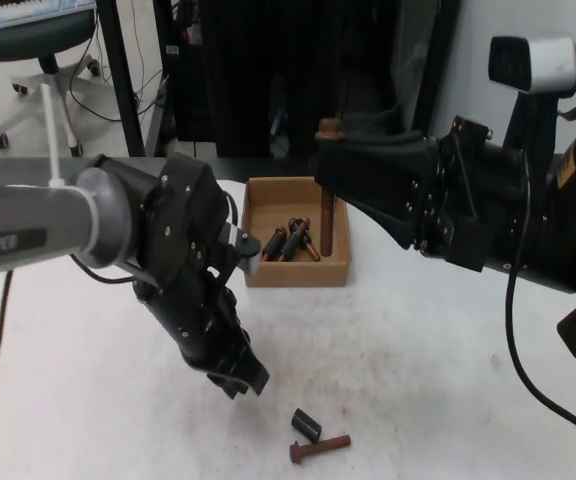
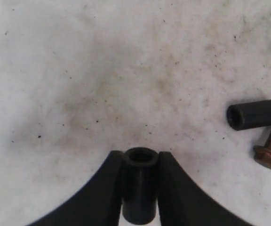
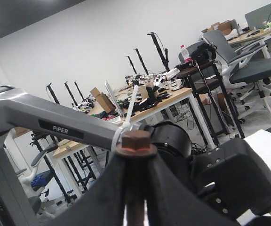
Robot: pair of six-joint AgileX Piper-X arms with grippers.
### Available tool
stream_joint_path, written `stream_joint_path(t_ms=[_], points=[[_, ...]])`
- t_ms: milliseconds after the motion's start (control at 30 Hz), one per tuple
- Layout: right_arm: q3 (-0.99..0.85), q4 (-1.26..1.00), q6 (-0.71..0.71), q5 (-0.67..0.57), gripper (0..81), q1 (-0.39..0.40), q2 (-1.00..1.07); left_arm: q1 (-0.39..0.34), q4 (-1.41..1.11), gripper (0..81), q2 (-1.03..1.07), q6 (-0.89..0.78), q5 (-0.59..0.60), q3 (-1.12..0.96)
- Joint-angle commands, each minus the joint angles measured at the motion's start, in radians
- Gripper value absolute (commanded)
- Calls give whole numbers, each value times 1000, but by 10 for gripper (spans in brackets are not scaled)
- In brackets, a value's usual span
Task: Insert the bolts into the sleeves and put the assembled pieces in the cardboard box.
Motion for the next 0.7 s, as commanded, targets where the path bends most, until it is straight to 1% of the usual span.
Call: stream_joint_path(t_ms=[0, 100, 200, 233, 267, 300, 667], points=[[-1, -11, -1, 1, 8, -2, -16, 2, -12, 47, 11, 25, -23, -8], [-1, -11, -1, 1, 8, -2, -16, 2, -10, 174, 29, 52, -26, -8], [-1, -11, 11, -10, 8, -2, -16, 2, -2, 331, 33, 52, -94, -8], [-1, -11, 22, -17, 8, -2, -16, 2, 0, 369, 33, 52, -114, -8], [-1, -11, 27, -19, 8, -2, -16, 2, 2, 389, 33, 52, -129, -8], [-1, -11, 28, -21, 8, -2, -16, 2, 4, 399, 33, 52, -135, -8], [1, -11, 29, -21, 8, -2, -16, 2, 13, 399, 33, 52, -135, -8]])
